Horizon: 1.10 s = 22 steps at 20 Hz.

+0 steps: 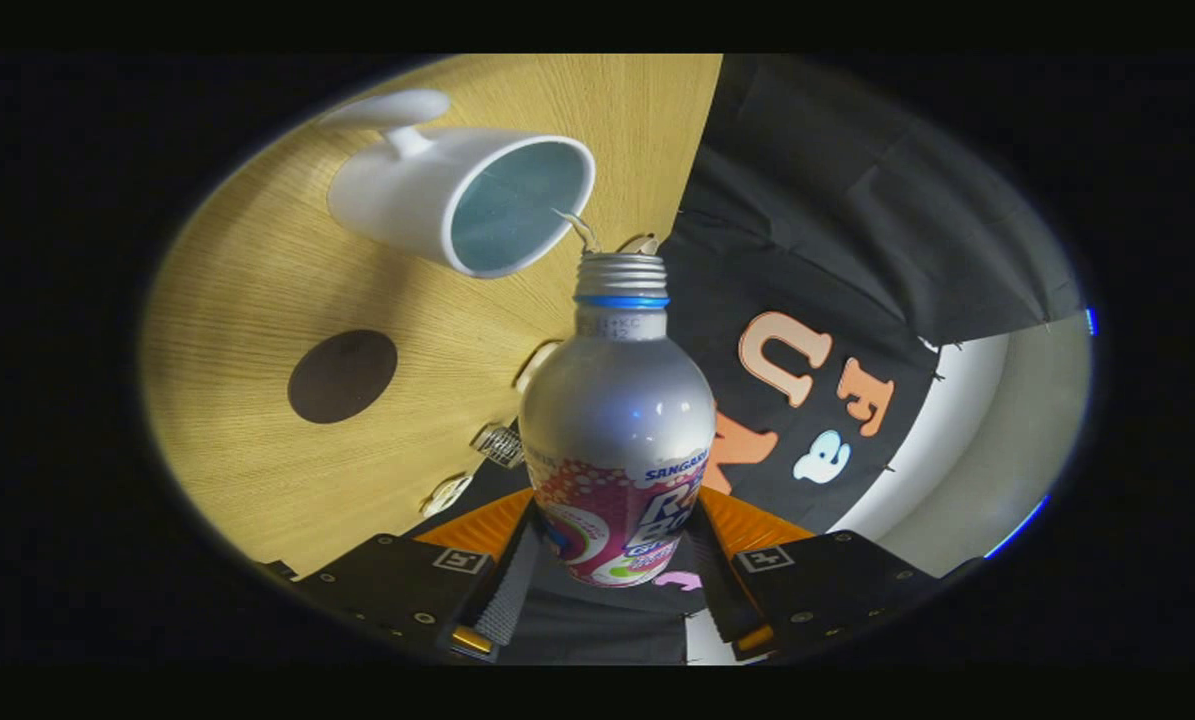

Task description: Take the bottle from table, then pour the juice into the cup, finally place the bottle on the coaster

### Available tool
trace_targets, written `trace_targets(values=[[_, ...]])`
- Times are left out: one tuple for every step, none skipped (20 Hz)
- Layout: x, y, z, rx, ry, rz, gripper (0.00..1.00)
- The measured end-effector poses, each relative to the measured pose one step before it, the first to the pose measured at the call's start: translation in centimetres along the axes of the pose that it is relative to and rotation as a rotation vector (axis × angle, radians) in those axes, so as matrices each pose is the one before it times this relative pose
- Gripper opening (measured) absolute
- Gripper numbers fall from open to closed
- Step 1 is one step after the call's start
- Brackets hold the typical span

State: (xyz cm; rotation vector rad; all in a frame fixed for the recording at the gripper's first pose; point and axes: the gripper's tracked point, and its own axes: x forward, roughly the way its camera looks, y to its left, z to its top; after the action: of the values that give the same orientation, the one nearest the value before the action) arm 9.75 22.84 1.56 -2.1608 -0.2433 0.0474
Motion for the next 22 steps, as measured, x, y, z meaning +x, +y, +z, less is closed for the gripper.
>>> trace_targets(values=[[-0.024, -0.048, 0.000, -0.00463, 0.00031, -0.00148, 0.75], [0.030, 0.098, 0.021, -0.00241, -0.00017, 0.00220, 0.74], [-0.074, -0.039, 0.063, -0.00169, -0.00235, 0.00095, 0.75], [0.129, 0.033, -0.022, -0.00006, -0.00020, 0.00073, 0.75], [0.022, -0.010, -0.018, -0.00066, 0.00099, -0.00051, 0.75], [-0.050, 0.030, -0.023, -0.00177, -0.00071, 0.00167, 0.75], [0.003, 0.011, 0.020, -0.00071, 0.00150, 0.00063, 0.75], [0.008, -0.028, -0.061, -0.00046, 0.00051, 0.00094, 0.75], [-0.142, 0.093, 0.084, -0.00042, -0.00063, 0.00166, 0.75], [-0.058, 0.053, -0.054, 0.00151, -0.00129, 0.00180, 0.75], [0.018, 0.125, 0.042, 0.00231, -0.00069, 0.00232, 0.74], [0.072, 0.129, 0.035, 0.00246, -0.00136, 0.00176, 0.74], [-0.008, 0.006, -0.001, 0.00451, -0.00120, 0.00173, 0.75], [-0.079, 0.116, 0.023, 0.01088, -0.00191, 0.00633, 0.75], [-0.071, 0.177, 0.092, 0.01430, -0.00149, 0.00532, 0.74], [0.234, 0.162, -0.018, 0.01514, -0.00152, 0.00688, 0.75], [-0.055, 0.119, 0.006, 0.01420, 0.00093, 0.00365, 0.75], [0.120, 0.147, -0.078, 0.01408, 0.00029, 0.00793, 0.75], [0.033, 0.261, -0.033, 0.01771, 0.00412, 0.00694, 0.75], [-0.212, 0.046, 0.114, 0.02645, -0.00014, 0.00362, 0.75], [0.024, 0.379, 0.040, 0.02838, -0.00095, 0.01229, 0.75], [0.142, 0.168, -0.053, 0.02749, 0.00082, 0.00740, 0.75]])
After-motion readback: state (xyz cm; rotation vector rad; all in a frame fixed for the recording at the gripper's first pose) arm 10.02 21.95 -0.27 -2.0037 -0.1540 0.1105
